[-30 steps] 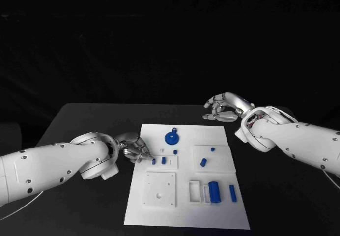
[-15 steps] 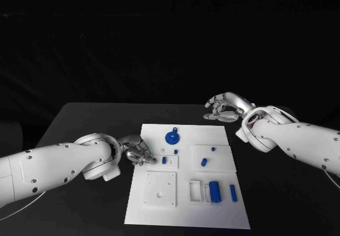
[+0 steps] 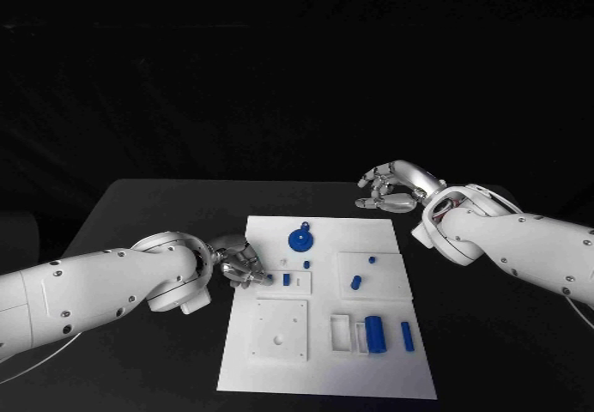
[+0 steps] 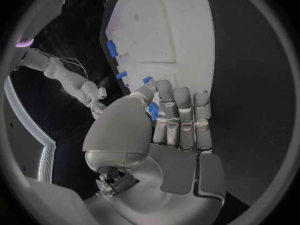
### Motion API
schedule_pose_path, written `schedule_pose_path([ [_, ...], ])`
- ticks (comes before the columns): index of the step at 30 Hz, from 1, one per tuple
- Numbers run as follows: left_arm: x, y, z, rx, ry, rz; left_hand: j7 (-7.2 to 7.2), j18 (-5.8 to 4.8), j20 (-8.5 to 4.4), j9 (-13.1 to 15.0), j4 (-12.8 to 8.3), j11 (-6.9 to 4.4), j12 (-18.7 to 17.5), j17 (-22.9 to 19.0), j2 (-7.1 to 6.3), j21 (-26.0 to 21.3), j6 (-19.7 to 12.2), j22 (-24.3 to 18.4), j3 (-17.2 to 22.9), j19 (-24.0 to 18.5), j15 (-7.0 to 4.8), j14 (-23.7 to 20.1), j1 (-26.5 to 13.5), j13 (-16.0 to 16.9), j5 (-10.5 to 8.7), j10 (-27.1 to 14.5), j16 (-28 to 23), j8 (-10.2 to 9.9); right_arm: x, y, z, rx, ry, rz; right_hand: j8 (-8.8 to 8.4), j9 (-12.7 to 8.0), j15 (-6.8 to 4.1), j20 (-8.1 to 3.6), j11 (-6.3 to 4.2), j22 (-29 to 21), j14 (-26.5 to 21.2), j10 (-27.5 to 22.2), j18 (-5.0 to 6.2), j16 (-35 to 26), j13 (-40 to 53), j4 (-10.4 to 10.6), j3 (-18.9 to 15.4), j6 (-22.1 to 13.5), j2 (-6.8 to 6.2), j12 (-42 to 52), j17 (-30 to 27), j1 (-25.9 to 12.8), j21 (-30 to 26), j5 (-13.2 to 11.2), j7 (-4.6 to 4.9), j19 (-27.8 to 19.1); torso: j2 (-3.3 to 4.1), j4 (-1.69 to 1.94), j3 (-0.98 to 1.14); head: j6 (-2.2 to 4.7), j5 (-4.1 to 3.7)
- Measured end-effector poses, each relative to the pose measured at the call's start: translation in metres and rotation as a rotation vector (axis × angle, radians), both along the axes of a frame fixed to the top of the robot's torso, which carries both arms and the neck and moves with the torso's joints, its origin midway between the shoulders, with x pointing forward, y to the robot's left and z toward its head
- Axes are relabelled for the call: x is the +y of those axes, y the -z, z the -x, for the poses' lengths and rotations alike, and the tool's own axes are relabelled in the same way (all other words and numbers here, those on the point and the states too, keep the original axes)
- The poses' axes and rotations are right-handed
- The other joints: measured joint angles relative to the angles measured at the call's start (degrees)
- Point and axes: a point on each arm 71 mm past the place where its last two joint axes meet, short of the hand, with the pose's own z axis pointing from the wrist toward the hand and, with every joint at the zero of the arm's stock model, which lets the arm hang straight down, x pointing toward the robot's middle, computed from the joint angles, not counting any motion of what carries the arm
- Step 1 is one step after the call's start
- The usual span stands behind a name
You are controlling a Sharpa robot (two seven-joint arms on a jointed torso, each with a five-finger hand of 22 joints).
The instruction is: Assemble the parts on the task board
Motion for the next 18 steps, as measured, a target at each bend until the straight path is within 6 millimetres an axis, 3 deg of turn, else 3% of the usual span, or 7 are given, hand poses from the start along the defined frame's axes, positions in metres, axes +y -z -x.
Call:
schedule_pose_path([
  [12,0.0019,0.0004,-0.0024,0.002,-0.006,-0.008,0.00,0.05,0.00,-0.22,0.37,-0.21,-0.32,0.05,0.51,-0.23,0.00,0.18,0.20,0.00,-0.18,0.19,-0.41,0.09,-0.44,0.21,0.00,-0.68,-0.0003,0.0000,0.0000,0.000,0.000,0.000,0.00,-0.01,0.00,0.00,0.00,0.00,0.00,0.00,-0.02,0.00,-0.06,0.00,0.00,0.03,0.00,0.00,-0.01,0.00,0.00,0.00,-0.04,0.00,0.00,0.04,-0.04,-0.05,-0.07],
  [18,0.0014,0.0005,-0.0021,0.008,-0.001,-0.009,0.42,0.07,0.00,-0.65,0.50,-0.06,-0.59,0.13,0.87,-0.23,-1.47,0.40,0.23,0.00,-0.17,0.19,-0.21,0.26,-0.45,0.34,0.00,-2.01,-0.0004,0.0001,-0.0001,0.000,0.001,0.000,0.00,-0.01,0.00,0.00,0.00,0.04,0.00,0.00,-0.02,0.00,-0.11,0.00,0.00,0.06,0.00,0.00,0.04,0.00,0.00,0.00,-0.07,0.00,0.00,0.04,-0.04,-0.12,-0.13],
])
